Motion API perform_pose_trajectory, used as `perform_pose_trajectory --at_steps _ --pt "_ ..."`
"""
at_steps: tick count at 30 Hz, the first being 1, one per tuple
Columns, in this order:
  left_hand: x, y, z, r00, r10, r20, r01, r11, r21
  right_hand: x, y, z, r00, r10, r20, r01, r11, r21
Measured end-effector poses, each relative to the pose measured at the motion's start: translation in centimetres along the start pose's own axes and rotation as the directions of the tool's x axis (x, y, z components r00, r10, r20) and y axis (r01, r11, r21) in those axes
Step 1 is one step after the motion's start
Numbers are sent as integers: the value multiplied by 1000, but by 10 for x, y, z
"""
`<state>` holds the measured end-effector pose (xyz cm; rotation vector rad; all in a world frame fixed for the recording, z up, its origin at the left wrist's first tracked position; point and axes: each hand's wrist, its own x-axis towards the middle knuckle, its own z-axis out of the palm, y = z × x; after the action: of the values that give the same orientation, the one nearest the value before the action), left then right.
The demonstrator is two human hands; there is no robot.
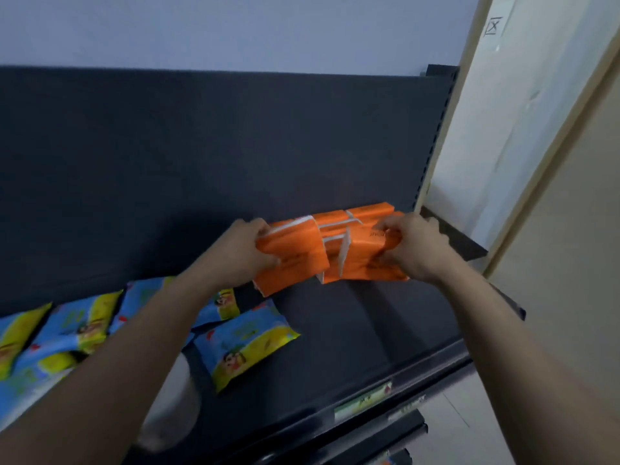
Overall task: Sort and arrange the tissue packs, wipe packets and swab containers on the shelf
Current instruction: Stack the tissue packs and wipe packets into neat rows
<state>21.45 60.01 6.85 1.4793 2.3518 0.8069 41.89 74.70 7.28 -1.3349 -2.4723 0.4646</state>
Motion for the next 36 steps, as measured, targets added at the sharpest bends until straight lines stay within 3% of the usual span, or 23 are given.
perform_pose_trajectory --at_steps 6,11,22,33,36 --pt "8 3 39 990 -136 -44 141 983 122 23 8 14 972 -168 162 199 960 -195" --pt "18 -2 56 982 -171 -80 184 961 208 35 8 32 950 -256 178 297 916 -270" --pt "33 -14 74 950 -190 -250 259 923 285 51 11 59 938 -318 141 342 918 -202" --pt "30 -16 62 972 -192 -138 221 944 243 49 6 52 925 -326 194 367 899 -238" --pt "18 -12 53 968 -181 -173 219 948 231 49 6 42 913 -336 232 381 904 -192"
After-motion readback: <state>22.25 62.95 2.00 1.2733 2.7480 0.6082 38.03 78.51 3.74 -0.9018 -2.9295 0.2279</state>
